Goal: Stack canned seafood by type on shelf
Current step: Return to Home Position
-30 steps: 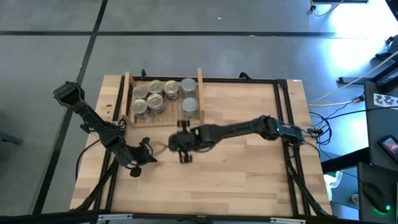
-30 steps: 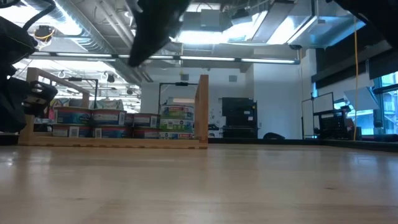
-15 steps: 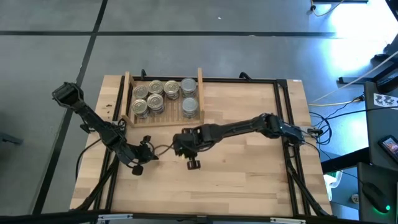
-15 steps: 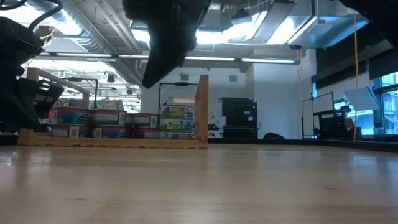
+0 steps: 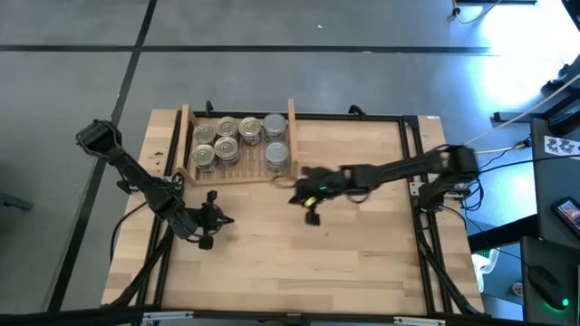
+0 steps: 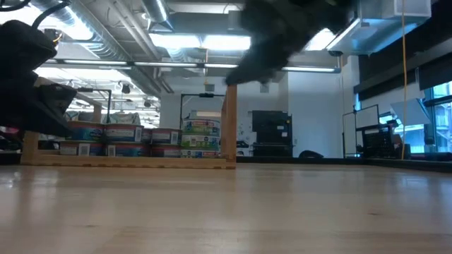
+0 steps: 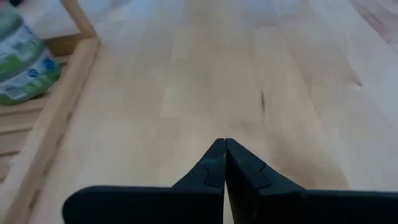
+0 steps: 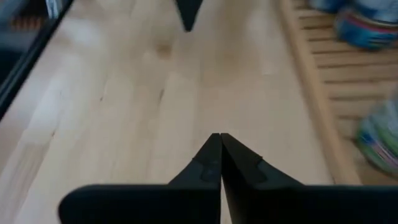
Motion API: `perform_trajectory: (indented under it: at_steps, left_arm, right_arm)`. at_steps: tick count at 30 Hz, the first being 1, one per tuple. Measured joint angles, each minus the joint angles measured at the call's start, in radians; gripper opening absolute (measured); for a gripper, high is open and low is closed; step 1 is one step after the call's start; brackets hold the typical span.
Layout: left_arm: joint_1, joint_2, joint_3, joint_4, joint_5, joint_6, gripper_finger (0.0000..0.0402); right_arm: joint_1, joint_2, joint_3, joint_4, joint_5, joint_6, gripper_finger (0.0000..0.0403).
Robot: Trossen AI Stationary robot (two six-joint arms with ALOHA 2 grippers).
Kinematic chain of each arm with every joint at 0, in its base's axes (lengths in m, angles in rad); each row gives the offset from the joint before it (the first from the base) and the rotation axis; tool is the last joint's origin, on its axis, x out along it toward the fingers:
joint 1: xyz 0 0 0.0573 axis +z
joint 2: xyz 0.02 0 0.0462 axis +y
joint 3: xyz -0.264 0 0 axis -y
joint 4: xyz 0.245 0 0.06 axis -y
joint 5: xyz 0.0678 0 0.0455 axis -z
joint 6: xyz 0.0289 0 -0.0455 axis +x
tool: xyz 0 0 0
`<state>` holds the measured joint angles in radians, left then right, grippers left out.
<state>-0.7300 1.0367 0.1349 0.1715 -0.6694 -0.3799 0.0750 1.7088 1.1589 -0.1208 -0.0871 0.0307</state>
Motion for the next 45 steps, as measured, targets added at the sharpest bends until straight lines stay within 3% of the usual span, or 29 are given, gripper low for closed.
perform_trajectory:
  at_steps: [4,8,12,18,22,25,30,38,42,45]
  left_arm:
    - [0.004,0.000,0.000,0.003,-0.023,-0.004,0.0001]
    - [0.021,0.000,0.000,0.005,-0.023,-0.046,0.0001]
    - [0.032,0.000,0.000,0.005,-0.023,-0.063,0.0001]
    - [0.068,0.000,0.000,-0.001,-0.049,0.015,0.0001]
    - [0.083,0.000,0.000,-0.003,-0.053,0.108,0.0001]
    - [0.083,0.000,0.000,0.000,-0.053,0.043,0.0001]
    - [0.114,-0.003,0.000,0.103,-0.032,0.084,0.0001]
    - [0.228,-0.133,-0.034,0.192,0.173,0.168,0.0001]
    - [0.275,-0.266,-0.126,0.342,0.302,0.226,0.0001]
    - [0.339,-0.370,-0.128,0.303,0.445,0.262,0.0001]
  right_arm:
    - [-0.022,-0.194,-0.321,0.283,0.005,0.074,0.0003]
    - [-0.022,-0.401,-0.594,0.512,0.080,0.159,0.0007]
    - [0.001,-0.599,-0.810,0.637,0.122,0.220,0.0009]
    - [0.026,-0.861,-0.999,0.669,0.122,0.247,0.0009]
    - [0.032,-0.995,-1.084,0.662,0.122,0.247,0.0009]
    - [0.030,-1.097,-1.145,0.658,0.123,0.229,0.0009]
    - [0.029,-1.241,-1.145,0.462,0.138,0.227,0.0009]
    - [0.029,-1.480,-1.146,0.178,0.162,0.167,0.0010]
    - [0.030,-1.572,-1.146,0.152,0.146,0.147,0.0010]
    - [0.030,-1.616,-1.146,0.143,0.128,0.145,0.0010]
